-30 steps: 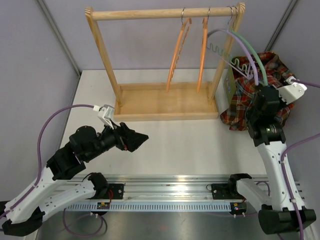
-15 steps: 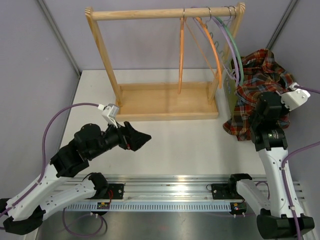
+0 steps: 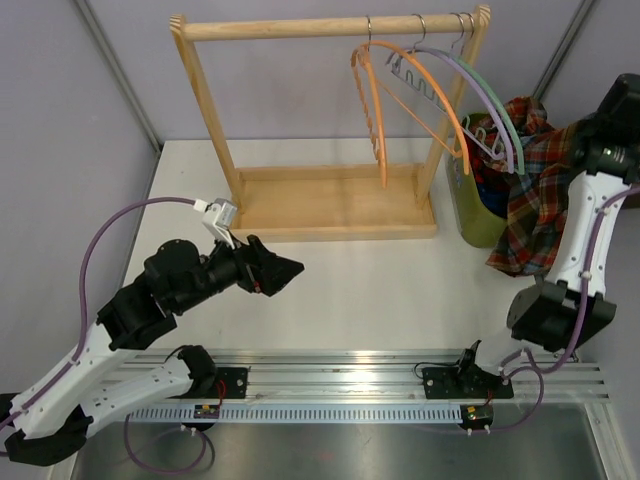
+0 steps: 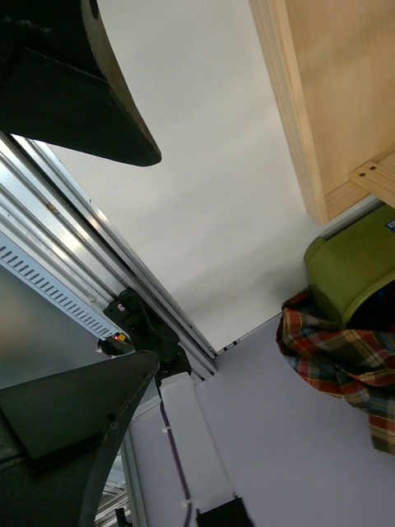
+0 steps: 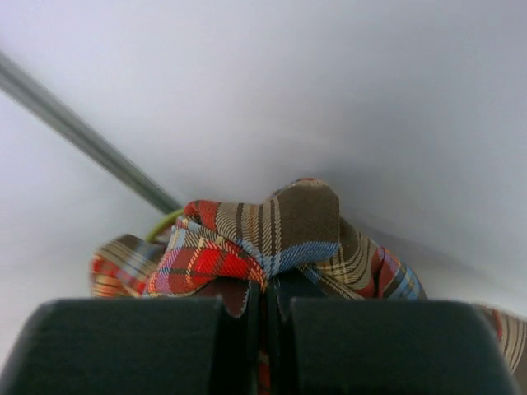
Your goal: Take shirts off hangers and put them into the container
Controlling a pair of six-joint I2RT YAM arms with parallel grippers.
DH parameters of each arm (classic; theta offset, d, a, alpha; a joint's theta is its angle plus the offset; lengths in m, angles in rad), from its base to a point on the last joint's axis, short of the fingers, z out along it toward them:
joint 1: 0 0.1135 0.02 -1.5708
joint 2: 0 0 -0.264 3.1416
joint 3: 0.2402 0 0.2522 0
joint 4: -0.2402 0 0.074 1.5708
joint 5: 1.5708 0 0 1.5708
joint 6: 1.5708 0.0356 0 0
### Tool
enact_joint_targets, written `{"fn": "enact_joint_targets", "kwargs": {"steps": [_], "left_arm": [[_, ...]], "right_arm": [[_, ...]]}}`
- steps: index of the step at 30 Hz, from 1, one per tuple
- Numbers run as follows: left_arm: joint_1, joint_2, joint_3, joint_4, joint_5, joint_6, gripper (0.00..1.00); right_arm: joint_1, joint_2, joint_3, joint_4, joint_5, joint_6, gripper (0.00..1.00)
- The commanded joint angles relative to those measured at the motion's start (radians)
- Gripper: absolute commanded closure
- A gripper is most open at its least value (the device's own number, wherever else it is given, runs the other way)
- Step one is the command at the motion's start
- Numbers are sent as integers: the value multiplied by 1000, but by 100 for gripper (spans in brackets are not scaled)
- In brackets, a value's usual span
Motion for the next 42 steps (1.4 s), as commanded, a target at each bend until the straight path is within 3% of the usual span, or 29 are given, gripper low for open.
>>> {"fn": "enact_joint_targets", "kwargs": {"steps": [1,4,5,8,10,11,14,16,20,25,32,38,39,40,42], "left_arm": [[2,28,57,10,14,28,1],[4,59,82,1,8,38,1],[4,75,88,-2,5,39,1],[5,94,102,4,0,42,1],[7,111,103,11,5,39,1],[7,118,103,19,5,36,1],[7,147,108,28,25,36,1],[9,164,108,30,34,35,1],[10,160,94,47,34,27,1],[13,137,76,51,34,24,1],[18,102,53,39,25,22,1],[19,72,19,62,31,4,1],[19,68,19,62,31,4,1],[19,63,22,55,26,5,1],[19,56,27,44,19,12,1]], "right_arm": [[-32,191,259,-58,-292,20,100],[-34,394,548,-112,-470,3,100],[-34,468,774,-162,-518,6,100],[-33,725,1102,-354,-639,23,100],[-33,739,1013,-359,-680,32,100],[-31,718,803,-323,-693,30,100],[-17,669,500,-209,-673,24,100],[6,679,428,-201,-638,27,100],[59,757,401,-304,-478,24,100],[66,905,391,-401,-572,35,100],[78,874,212,-325,-549,26,100],[83,972,313,-473,-606,-37,97],[83,918,302,-442,-618,-42,95],[86,878,273,-421,-612,-43,80],[86,787,249,-349,-600,-31,61]]}}
